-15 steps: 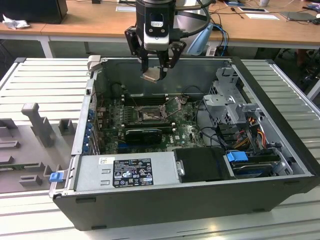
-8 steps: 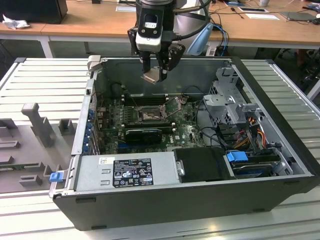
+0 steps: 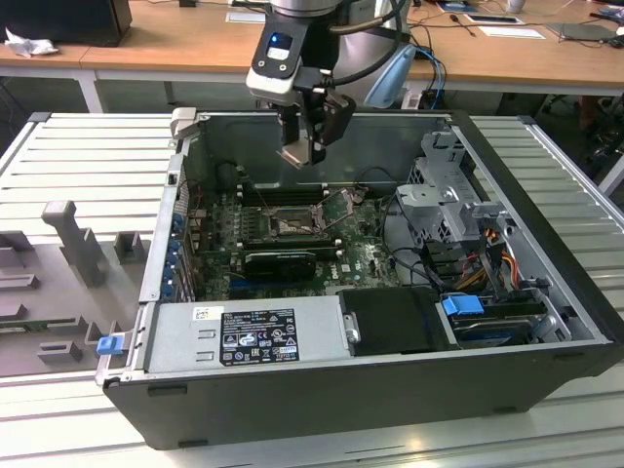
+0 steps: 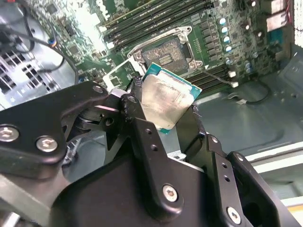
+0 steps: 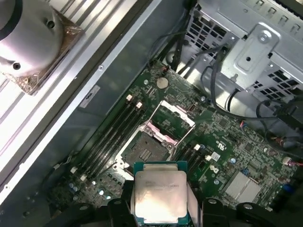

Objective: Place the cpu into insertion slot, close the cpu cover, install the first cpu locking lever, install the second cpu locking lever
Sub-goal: 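Place the cpu into insertion slot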

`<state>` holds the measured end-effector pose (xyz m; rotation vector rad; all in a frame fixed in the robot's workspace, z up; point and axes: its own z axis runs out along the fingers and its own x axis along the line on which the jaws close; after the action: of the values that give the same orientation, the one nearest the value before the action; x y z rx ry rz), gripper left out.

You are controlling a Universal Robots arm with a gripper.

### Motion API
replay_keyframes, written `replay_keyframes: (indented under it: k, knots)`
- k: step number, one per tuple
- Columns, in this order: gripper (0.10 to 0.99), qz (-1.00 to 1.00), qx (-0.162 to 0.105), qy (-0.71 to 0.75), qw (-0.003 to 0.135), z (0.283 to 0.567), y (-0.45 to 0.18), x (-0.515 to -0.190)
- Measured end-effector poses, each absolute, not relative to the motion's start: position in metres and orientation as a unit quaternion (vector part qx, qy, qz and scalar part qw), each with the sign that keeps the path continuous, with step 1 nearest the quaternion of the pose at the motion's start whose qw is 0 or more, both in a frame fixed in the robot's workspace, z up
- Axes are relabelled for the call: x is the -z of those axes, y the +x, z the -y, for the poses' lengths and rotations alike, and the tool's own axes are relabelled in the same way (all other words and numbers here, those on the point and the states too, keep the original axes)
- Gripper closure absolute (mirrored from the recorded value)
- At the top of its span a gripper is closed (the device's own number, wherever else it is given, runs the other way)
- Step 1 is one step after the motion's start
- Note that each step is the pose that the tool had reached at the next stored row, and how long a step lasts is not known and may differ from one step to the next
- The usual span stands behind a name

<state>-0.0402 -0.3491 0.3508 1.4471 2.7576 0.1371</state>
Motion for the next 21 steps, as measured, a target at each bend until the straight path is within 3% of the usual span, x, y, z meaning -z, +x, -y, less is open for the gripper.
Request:
replay_keyframes:
  k: [21]
  knots:
    - [0.561, -0.739, -0.04, 0.672, 0.023, 0.349, -0.04, -0.307]
